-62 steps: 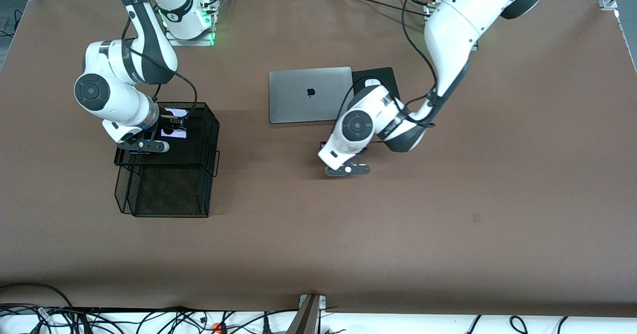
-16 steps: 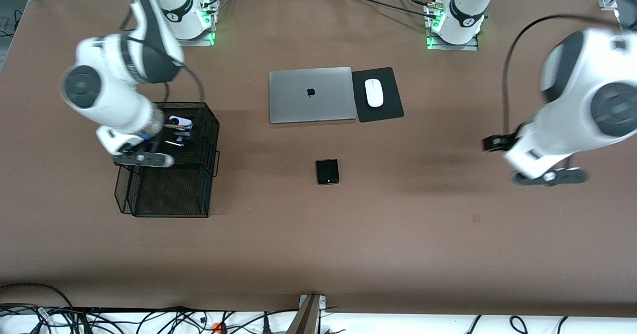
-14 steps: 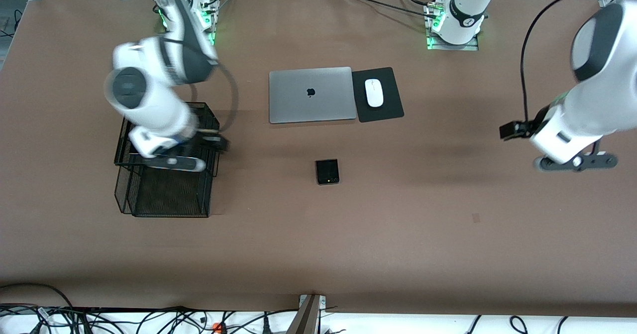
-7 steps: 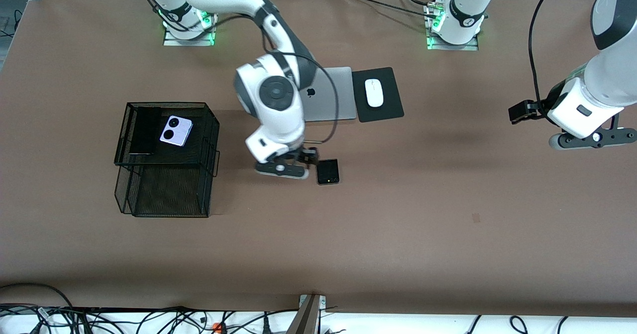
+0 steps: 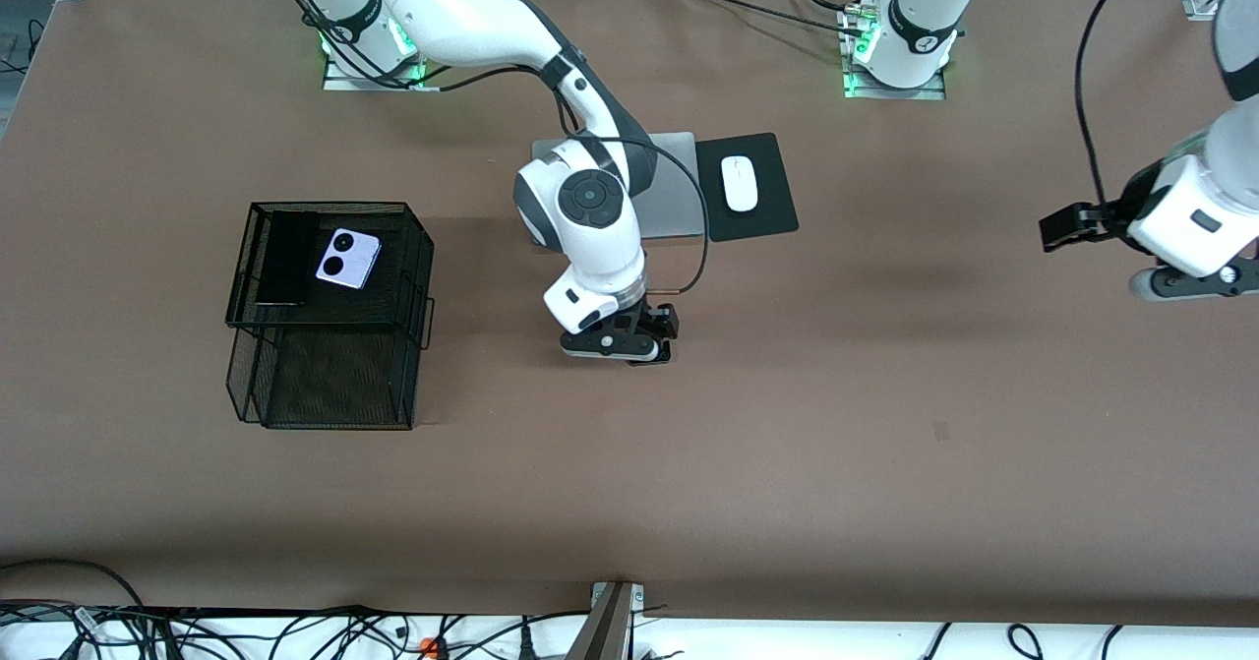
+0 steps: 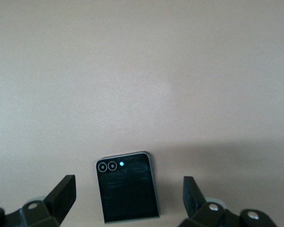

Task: Place phones with both arms
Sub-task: 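Move the right gripper to the black flip while the left gripper withdraws, then lower the right gripper onto the black flip phone and close it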

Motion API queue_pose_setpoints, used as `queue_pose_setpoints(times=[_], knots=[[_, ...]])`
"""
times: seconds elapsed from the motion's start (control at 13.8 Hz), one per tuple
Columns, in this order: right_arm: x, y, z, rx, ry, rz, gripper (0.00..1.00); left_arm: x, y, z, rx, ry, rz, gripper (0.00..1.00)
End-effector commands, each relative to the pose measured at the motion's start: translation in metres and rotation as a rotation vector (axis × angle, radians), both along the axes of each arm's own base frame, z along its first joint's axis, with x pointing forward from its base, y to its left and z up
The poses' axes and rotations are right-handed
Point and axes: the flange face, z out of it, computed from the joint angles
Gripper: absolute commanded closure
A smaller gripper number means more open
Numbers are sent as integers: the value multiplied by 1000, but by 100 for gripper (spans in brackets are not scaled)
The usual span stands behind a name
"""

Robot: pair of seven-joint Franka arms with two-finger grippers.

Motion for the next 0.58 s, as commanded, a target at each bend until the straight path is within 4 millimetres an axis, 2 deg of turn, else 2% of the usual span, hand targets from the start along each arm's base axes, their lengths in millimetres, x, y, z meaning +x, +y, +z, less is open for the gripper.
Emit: queue_pose_setpoints(times=[0.0,0.22,0.43,0.51], knots=[[0,16,-19,24,-39,80,0,-4,4,12,10,-18,-25,0],[-9,24,-39,4,-47,156,0,-6,5,14,13,-19,-34,0],[-27,36,-57,-49,-50,253,0,-21,25,30,12,-7,-158,0],[-28,36,-61,-66,-52,264,0,-25,21,28,14,5,-166,0]])
